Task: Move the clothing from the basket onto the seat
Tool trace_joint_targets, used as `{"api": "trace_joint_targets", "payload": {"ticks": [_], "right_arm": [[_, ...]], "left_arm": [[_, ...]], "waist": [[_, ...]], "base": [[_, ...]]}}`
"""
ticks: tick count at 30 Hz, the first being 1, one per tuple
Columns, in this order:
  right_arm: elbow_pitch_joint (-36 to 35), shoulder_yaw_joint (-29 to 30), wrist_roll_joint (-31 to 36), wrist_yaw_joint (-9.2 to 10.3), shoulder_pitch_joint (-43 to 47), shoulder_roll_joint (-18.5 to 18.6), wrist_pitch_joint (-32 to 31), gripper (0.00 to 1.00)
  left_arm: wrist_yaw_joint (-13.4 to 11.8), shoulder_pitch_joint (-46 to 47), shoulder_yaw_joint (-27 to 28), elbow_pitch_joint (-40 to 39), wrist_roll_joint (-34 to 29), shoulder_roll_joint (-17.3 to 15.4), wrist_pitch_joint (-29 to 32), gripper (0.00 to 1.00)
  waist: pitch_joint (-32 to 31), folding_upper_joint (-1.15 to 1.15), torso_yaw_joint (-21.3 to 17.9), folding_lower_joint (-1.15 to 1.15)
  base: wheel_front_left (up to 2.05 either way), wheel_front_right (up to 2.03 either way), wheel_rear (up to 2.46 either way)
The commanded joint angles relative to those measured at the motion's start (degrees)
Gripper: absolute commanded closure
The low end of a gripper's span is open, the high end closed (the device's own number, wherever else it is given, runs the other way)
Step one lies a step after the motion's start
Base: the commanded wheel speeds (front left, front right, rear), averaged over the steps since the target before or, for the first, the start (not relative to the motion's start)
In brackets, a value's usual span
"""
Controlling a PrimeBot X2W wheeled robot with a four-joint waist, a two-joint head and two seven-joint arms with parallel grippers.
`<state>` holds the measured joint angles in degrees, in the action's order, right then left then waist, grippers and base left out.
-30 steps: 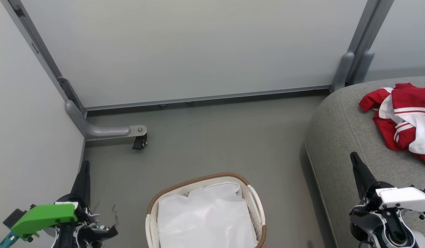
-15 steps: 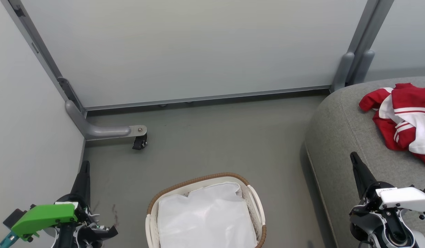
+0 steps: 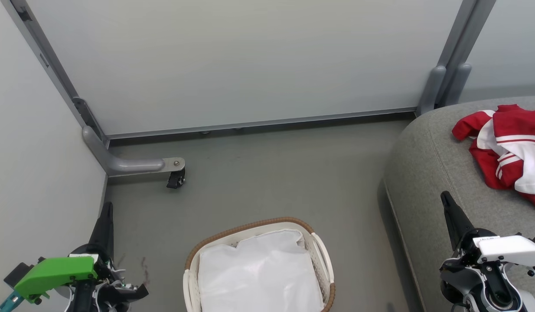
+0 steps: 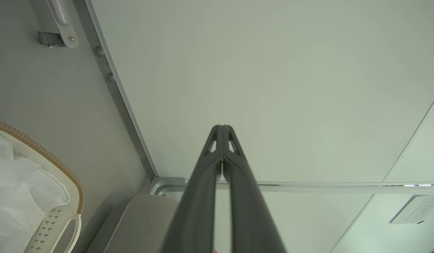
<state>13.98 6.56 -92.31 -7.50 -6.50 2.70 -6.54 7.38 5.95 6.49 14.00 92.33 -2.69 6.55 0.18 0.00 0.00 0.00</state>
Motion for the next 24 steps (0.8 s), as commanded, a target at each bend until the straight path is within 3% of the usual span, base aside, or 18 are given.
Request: {"api": "trace_joint_targets", "payload": {"ticks": [1, 24], "right_arm": [[-0.2, 0.1, -0.2, 0.02, 0.6, 0.3, -0.2, 1.0], [-0.2, 0.1, -0.2, 0.02, 0.6, 0.3, -0.2, 1.0]], "left_arm": [[0.2, 0.6, 0.1, 0.0, 0.2, -0.4, 0.2, 1.0], [0.2, 0.6, 0.1, 0.0, 0.2, -0.4, 0.2, 1.0]], "waist": [[0.0, 0.0, 0.0, 0.0], [0.0, 0.0, 0.0, 0.0]], "base": [[0.0, 0.0, 0.0], [0.0, 0.0, 0.0]]}}
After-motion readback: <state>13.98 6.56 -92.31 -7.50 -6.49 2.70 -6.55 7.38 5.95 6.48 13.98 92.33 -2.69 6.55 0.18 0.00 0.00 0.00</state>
